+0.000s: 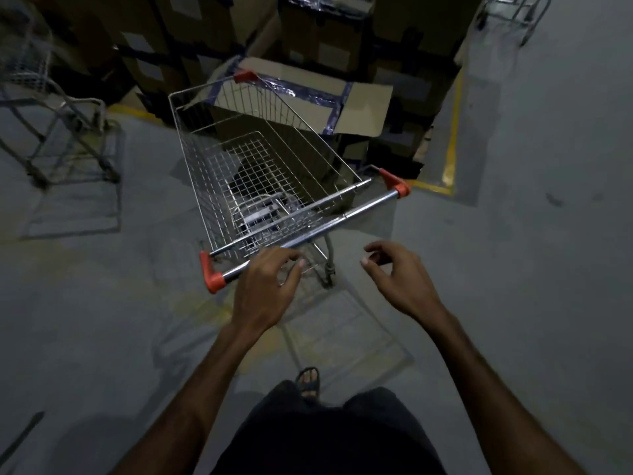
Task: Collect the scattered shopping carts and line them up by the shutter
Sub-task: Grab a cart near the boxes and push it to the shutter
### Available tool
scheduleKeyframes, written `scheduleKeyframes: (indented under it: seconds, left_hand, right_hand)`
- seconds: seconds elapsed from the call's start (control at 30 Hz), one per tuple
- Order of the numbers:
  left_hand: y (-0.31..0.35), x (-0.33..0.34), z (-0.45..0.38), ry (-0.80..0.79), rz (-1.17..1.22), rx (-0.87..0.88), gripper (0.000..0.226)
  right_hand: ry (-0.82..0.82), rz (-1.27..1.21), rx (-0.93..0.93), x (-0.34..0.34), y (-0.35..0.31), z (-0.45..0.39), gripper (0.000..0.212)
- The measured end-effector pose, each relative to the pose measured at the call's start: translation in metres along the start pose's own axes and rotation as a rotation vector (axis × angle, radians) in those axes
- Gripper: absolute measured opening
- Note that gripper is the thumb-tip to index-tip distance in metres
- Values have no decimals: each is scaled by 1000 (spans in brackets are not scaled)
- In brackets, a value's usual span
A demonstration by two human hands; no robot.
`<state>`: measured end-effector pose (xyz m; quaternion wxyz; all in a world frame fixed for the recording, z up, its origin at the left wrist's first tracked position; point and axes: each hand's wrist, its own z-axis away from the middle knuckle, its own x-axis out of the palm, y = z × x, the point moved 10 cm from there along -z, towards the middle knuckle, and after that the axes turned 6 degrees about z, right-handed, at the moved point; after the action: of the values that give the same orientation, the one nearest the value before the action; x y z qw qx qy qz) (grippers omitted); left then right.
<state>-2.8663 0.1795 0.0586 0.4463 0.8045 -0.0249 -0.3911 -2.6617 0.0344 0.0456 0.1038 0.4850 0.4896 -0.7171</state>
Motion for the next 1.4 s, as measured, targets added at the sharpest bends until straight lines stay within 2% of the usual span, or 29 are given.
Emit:
scheduleKeyframes:
  seconds: [0.1,0.2,0.3,0.37,0.43,0.57,0.7,0.8,1.0,1.17,1.27,1.4]
  left_hand:
    - [-18,-2,-21,52,-105,-11,15]
    - [-50,10,-33,-27,-205,-117,31]
    - [-74,24,-35,-150,-417,-262,51]
    - [-83,25,-36,-176,-536,-358,69]
    - [-78,22,-38,-181,-608,-442,80]
    - [-53,13,-41,-149,-620,-551,52]
    - [-64,21,-41,-238,-708,-674,77]
    - [-61,32,-42,-235,-745,-654,91]
    - [-54,52,-30,-257,-762,-653,100]
    - [-35,58,-20,-246,-777,-599,90]
    - [-27,59,-13,-222,-699,-567,82]
    - [-30,56,-1,-250,-760,-482,91]
  right_hand:
    - [-30,181,-126,-6,-8,-55,36]
    - [-67,363,-293,-5,-15,-107,57]
    - [-268,511,-458,21,-10,-148,84]
    - [-385,645,-566,41,-2,-165,90]
    - [-413,710,-624,50,2,-176,93]
    - [-387,774,-710,53,-2,-186,98]
    - [-409,781,-742,51,5,-190,103]
    - [-415,766,-732,48,14,-194,106]
    - [-433,763,-729,35,30,-189,104]
    - [-453,768,-727,33,41,-177,103]
    - [-454,763,-707,26,42,-164,98]
    - [-405,762,-648,21,46,-141,90]
